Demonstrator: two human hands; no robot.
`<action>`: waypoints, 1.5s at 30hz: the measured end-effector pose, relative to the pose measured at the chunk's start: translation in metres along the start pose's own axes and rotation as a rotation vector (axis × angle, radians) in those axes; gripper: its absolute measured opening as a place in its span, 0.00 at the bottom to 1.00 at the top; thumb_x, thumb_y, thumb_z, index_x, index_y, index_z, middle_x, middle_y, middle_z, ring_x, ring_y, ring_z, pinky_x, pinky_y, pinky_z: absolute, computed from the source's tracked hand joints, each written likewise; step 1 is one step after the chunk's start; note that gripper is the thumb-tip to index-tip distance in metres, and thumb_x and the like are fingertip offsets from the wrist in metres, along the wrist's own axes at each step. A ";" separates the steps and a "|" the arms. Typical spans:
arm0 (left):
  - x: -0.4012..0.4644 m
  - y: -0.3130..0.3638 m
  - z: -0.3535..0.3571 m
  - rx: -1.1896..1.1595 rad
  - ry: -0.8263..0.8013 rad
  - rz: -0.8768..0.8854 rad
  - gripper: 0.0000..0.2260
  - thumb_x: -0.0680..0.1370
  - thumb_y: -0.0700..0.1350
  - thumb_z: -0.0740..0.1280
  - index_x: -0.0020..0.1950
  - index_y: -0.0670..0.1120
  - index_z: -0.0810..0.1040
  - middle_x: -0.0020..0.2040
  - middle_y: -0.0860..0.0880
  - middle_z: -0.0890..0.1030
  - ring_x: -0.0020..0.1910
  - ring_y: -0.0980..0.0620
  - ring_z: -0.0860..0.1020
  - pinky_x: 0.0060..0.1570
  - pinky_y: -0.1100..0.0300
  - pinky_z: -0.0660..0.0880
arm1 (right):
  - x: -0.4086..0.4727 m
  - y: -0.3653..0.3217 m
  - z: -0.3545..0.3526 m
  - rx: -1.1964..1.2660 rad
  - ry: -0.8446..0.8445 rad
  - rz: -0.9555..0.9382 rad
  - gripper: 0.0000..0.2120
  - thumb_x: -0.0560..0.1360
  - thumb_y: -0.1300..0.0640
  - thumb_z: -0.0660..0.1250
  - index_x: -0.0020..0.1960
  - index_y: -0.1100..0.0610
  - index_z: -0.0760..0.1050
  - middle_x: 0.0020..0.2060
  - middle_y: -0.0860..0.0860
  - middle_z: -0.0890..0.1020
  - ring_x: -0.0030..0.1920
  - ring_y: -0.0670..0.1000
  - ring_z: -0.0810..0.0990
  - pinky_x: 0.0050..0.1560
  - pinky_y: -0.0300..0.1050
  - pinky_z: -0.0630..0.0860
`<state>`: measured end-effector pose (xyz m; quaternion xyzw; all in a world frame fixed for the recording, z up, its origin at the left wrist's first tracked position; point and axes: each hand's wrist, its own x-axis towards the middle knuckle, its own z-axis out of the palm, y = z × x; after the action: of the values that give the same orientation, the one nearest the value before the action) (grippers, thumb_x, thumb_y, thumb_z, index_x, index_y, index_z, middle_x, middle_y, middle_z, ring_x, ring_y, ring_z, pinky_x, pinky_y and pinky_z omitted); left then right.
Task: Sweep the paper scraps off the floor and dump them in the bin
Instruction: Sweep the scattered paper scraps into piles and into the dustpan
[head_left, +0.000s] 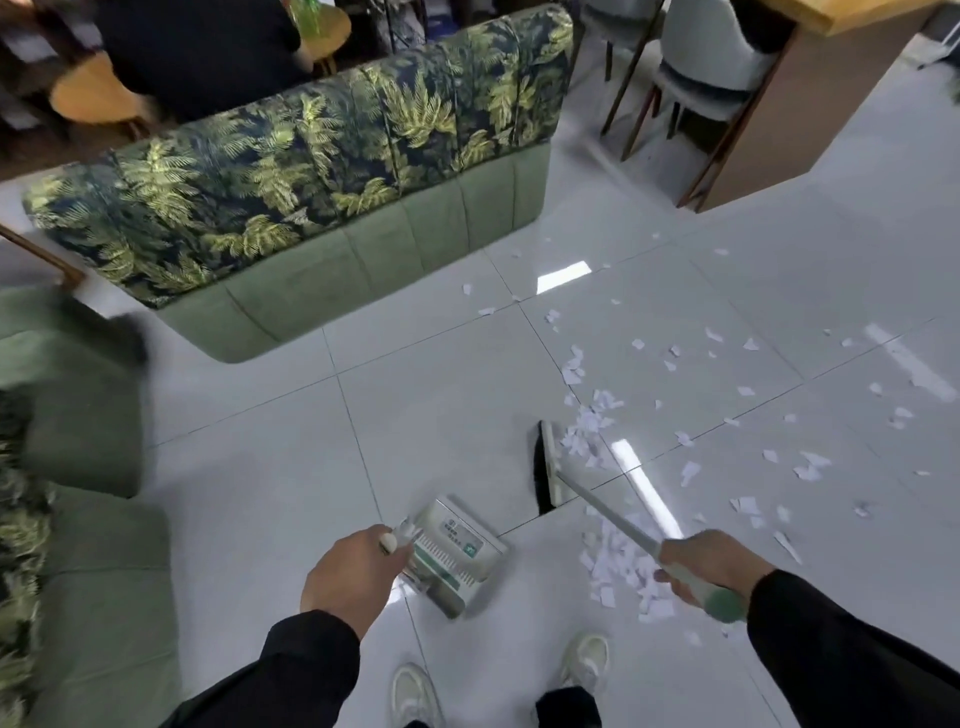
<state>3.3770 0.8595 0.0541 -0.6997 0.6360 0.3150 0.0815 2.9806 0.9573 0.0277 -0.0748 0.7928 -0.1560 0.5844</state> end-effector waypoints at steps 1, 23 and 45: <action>-0.002 0.015 0.010 0.001 0.004 -0.015 0.16 0.81 0.64 0.60 0.47 0.53 0.78 0.40 0.54 0.80 0.41 0.53 0.79 0.39 0.59 0.72 | 0.009 -0.001 -0.025 -0.025 0.012 -0.008 0.11 0.77 0.65 0.64 0.52 0.75 0.76 0.46 0.68 0.85 0.25 0.54 0.75 0.24 0.38 0.71; 0.004 0.138 0.050 -0.112 0.094 -0.061 0.12 0.79 0.64 0.63 0.46 0.59 0.79 0.37 0.54 0.80 0.38 0.53 0.79 0.38 0.58 0.75 | 0.027 -0.054 -0.088 0.386 -0.167 -0.028 0.11 0.78 0.65 0.66 0.56 0.72 0.75 0.43 0.65 0.82 0.26 0.51 0.72 0.23 0.37 0.73; 0.242 0.151 -0.113 -0.136 0.075 -0.039 0.12 0.81 0.63 0.62 0.48 0.57 0.78 0.37 0.54 0.80 0.37 0.55 0.78 0.35 0.60 0.72 | 0.089 -0.322 0.022 0.490 -0.169 -0.020 0.08 0.78 0.66 0.67 0.56 0.69 0.75 0.46 0.64 0.83 0.24 0.50 0.74 0.24 0.36 0.75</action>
<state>3.2710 0.5709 0.0547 -0.7273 0.6019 0.3293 0.0161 2.9534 0.6242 0.0497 0.0485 0.6790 -0.3422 0.6477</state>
